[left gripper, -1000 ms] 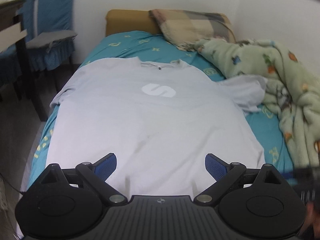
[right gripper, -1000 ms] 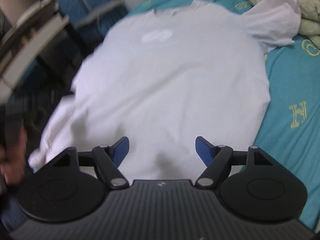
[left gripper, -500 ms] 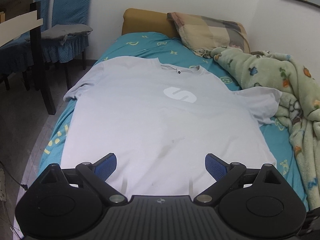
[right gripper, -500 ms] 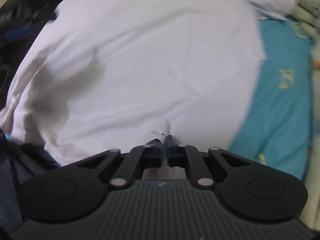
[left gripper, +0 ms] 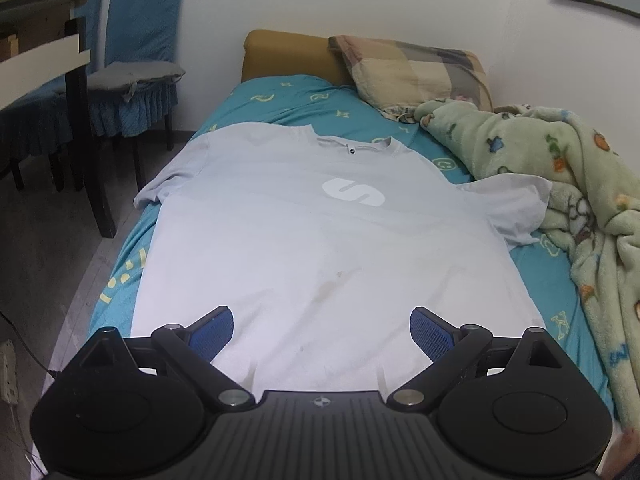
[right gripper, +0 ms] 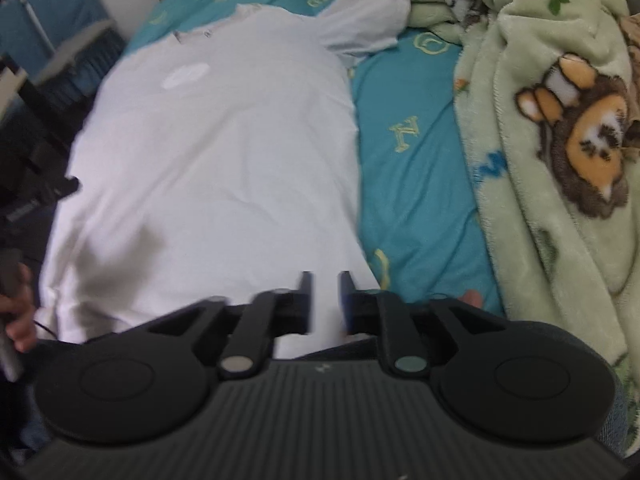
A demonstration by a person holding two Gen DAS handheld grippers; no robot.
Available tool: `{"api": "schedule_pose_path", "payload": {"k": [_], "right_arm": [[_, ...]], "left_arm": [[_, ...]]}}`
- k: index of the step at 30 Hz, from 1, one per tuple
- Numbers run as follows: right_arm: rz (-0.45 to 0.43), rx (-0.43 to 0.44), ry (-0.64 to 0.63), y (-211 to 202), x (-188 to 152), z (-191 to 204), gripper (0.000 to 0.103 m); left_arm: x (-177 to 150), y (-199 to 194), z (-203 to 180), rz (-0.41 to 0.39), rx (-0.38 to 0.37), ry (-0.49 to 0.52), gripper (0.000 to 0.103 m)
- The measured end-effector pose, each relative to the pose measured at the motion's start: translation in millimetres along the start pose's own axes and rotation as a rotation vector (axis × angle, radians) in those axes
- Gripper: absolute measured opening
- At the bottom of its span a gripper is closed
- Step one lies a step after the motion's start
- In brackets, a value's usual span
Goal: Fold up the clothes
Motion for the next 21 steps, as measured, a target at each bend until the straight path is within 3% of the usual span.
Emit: {"api": "schedule_pose_path", "payload": {"k": [1, 2, 3, 7, 15, 21], "right_arm": [[-0.031, 0.014, 0.011, -3.8, 4.6, 0.9, 0.057], [-0.063, 0.027, 0.023, -7.7, 9.5, 1.6, 0.078], [-0.095, 0.04, 0.035, -11.7, 14.3, 2.2, 0.083], [-0.205, 0.11, 0.065, -16.1, 43.0, 3.9, 0.082], [-0.482, 0.147, 0.054, 0.1, 127.4, 23.7, 0.082], [-0.633, 0.171, -0.085, 9.7, 148.7, 47.4, 0.082]], "left_arm": [[0.1, -3.4, -1.8, -0.01, 0.0, 0.004, 0.096], [0.7, -6.7, -3.5, -0.02, 0.0, 0.007, 0.097], [1.2, -10.2, -5.1, -0.03, -0.003, 0.009, 0.097], [8.1, -25.2, -15.0, -0.083, -0.014, 0.033, 0.097], [37.0, -49.3, -37.2, -0.166, -0.038, 0.052, 0.098], [56.0, -54.8, -52.8, -0.237, -0.016, 0.102, 0.1]]}}
Point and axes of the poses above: each gripper's, at about its wrist camera, not at the fingertips, and y roughly the way its jaws point, z to its left, x to its top, the point moved 10 cm from there along y, roughly the way its jaws point, and after that the axes turned 8 degrees about z, right-handed, at the moved point
